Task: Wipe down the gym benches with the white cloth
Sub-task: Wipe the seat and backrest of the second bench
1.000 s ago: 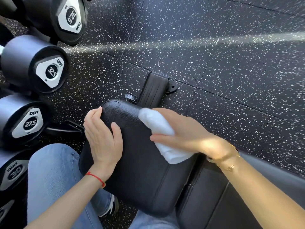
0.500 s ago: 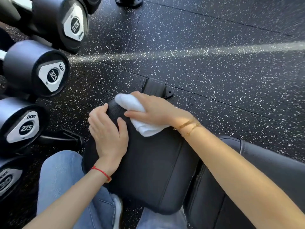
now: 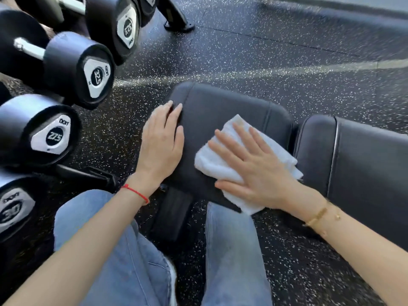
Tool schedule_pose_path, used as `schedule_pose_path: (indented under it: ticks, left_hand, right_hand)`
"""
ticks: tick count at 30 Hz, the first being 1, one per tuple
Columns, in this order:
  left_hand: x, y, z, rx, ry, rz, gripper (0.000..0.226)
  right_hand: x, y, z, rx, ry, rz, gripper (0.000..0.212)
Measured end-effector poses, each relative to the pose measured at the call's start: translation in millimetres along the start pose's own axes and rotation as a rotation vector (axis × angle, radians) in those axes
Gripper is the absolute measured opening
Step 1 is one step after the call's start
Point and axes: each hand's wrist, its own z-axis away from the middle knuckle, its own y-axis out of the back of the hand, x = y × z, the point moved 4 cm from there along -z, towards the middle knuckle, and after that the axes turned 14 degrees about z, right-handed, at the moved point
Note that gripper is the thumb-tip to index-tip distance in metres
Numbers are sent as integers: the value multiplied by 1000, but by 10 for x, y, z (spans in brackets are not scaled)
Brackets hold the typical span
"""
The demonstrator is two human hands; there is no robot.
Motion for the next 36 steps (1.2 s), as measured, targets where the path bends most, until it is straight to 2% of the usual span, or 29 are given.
schedule_pose_path:
  ticks: [4, 7, 9, 15, 21, 25, 31, 36]
  left_hand:
    - [-42, 27, 76, 35, -77, 27, 45]
    - [-75, 41, 106, 71, -59, 94, 42]
    - [-54, 54, 107, 97, -41, 143, 41]
    - [-48, 89, 134, 109, -26, 213, 45]
    - [-37, 71, 145, 90, -30, 192, 44]
    - [-40, 76, 142, 95, -22, 194, 42]
    - [-209, 277, 296, 126, -50, 226, 45]
    - [-616, 314, 556, 54, 18, 213, 46]
  right_hand:
    - [129, -30, -224, 35, -198, -55, 74]
    - [253, -18, -524, 13, -377, -19, 72]
    - [176, -7, -572, 2, -418, 4, 73]
    - [-419, -74, -2, 89, -161, 8, 81]
    - [8, 30, -560, 24, -305, -14, 71]
    - [-55, 47, -839, 16, -370, -13, 70]
    - [-507, -49, -505, 108, -171, -10, 78]
    - [-178, 67, -1265, 68, -195, -28, 64]
